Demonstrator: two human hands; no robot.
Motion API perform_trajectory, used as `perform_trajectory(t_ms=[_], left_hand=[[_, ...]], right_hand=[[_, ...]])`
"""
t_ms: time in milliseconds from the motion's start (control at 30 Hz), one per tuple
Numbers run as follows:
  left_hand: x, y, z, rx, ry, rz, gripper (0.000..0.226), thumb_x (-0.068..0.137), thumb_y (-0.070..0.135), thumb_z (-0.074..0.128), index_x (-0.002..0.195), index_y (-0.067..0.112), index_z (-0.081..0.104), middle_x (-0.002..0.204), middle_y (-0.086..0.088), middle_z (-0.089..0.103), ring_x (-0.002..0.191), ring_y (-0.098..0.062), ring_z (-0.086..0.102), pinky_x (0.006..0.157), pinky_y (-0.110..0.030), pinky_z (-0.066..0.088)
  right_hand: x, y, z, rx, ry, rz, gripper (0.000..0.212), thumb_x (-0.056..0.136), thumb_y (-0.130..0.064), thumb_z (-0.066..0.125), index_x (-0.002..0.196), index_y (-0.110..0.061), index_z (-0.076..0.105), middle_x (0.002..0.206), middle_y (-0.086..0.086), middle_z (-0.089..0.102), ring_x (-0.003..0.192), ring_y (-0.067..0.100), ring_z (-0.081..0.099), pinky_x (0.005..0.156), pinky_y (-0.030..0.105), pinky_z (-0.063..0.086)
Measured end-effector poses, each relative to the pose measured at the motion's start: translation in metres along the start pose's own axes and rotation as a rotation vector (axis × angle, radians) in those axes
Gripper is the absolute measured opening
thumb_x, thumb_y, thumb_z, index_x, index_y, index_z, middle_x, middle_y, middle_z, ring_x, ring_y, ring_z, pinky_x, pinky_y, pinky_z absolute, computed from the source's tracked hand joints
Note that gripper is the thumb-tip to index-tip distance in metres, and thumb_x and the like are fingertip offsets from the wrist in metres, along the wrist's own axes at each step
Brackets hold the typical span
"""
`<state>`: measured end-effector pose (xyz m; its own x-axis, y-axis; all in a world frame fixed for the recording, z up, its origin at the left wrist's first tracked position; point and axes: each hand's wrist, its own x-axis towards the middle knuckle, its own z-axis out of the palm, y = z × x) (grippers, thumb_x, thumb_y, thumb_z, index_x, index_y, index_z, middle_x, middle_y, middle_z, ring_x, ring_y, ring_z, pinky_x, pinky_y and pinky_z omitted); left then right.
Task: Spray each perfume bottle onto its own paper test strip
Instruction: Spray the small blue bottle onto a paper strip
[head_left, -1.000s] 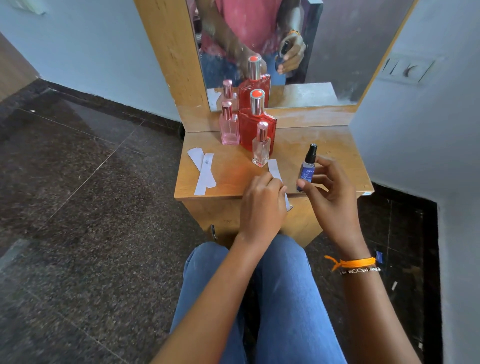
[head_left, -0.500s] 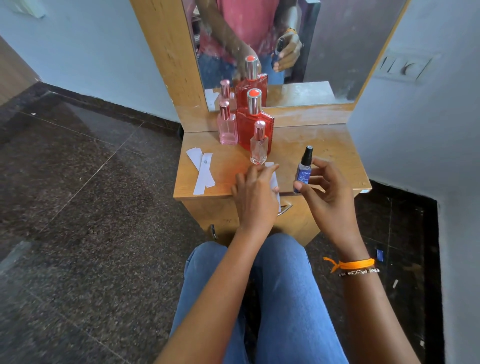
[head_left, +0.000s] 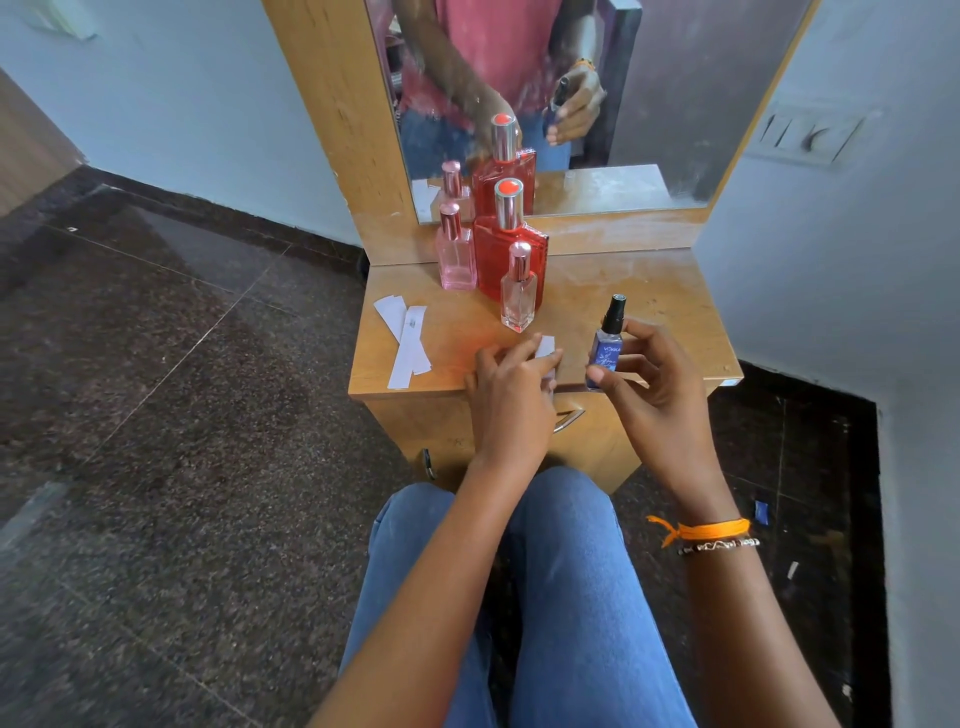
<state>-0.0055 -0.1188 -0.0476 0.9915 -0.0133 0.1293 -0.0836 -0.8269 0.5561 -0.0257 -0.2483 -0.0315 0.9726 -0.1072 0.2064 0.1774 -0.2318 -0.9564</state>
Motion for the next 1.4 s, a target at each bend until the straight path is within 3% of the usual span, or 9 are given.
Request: perform_trajectory(t_ms=[267,400,567,800,1000,1200,1400], left_hand=[[-0.007,-0.006,-0.004,-0.017,0.101,0.075,0.031,0.085,0.008,0.064,0.115,0.017,0.067,0.121,0.001,0.064,0.107,-0.021,0.05,0.084,-0.027,0.042],[-0.004,-0.01,-0.01,-0.238,0.092,0.026,0.023,0.084,0.004,0.065,0.104,0.011,0.071,0.106,-0.002,0.066,0.099,-0.015,0.058,0.076,-0.015,0.043],[-0.001,-0.014,-0.02,-0.44,0.013,-0.075,0.021,0.084,0.006,0.064,0.101,0.016,0.072,0.103,0.003,0.066,0.09,-0.005,0.059,0.068,-0.002,0.042],[0.0,-0.019,-0.026,-0.641,-0.109,-0.126,0.027,0.083,0.005,0.066,0.102,0.023,0.071,0.104,0.004,0.068,0.093,-0.008,0.064,0.077,-0.017,0.05],[0.003,-0.024,-0.026,-0.656,-0.078,-0.191,0.058,0.074,0.01,0.076,0.121,0.036,0.055,0.108,0.006,0.056,0.079,-0.004,0.062,0.071,-0.015,0.051],[0.003,-0.023,-0.025,-0.727,-0.099,-0.264,0.047,0.071,0.011,0.078,0.099,0.032,0.047,0.089,0.011,0.061,0.067,0.01,0.057,0.061,-0.012,0.044],[0.002,-0.023,-0.024,-0.754,-0.08,-0.283,0.046,0.068,0.012,0.081,0.086,0.031,0.044,0.089,0.005,0.056,0.078,-0.008,0.058,0.07,-0.023,0.05]], right_hand=[[-0.003,-0.004,0.002,0.01,-0.026,0.009,0.037,0.085,-0.006,0.068,0.119,-0.015,0.054,0.095,-0.006,0.061,0.085,0.002,0.062,0.072,0.016,0.052],[-0.004,-0.005,0.001,0.025,-0.034,0.026,0.037,0.086,-0.005,0.066,0.12,-0.013,0.054,0.098,0.001,0.062,0.086,0.005,0.062,0.073,0.015,0.051],[-0.004,-0.008,0.001,0.021,-0.099,0.053,0.035,0.086,-0.003,0.066,0.118,-0.013,0.056,0.094,0.002,0.061,0.081,0.003,0.06,0.07,0.014,0.05],[-0.006,-0.01,0.007,0.021,-0.136,0.063,0.035,0.084,-0.003,0.068,0.115,-0.013,0.056,0.088,-0.006,0.062,0.077,-0.002,0.059,0.068,0.012,0.049],[-0.007,-0.011,0.009,0.025,-0.15,0.071,0.033,0.084,0.002,0.065,0.111,-0.015,0.057,0.086,-0.003,0.061,0.074,0.0,0.059,0.067,0.014,0.05],[-0.007,-0.012,0.009,0.04,-0.143,0.09,0.032,0.086,0.002,0.063,0.115,-0.009,0.057,0.094,0.004,0.064,0.077,0.004,0.06,0.068,0.018,0.052],[-0.008,-0.015,0.007,0.102,-0.178,0.136,0.029,0.084,-0.002,0.066,0.111,-0.008,0.057,0.105,0.009,0.068,0.078,0.009,0.061,0.073,0.027,0.054]])
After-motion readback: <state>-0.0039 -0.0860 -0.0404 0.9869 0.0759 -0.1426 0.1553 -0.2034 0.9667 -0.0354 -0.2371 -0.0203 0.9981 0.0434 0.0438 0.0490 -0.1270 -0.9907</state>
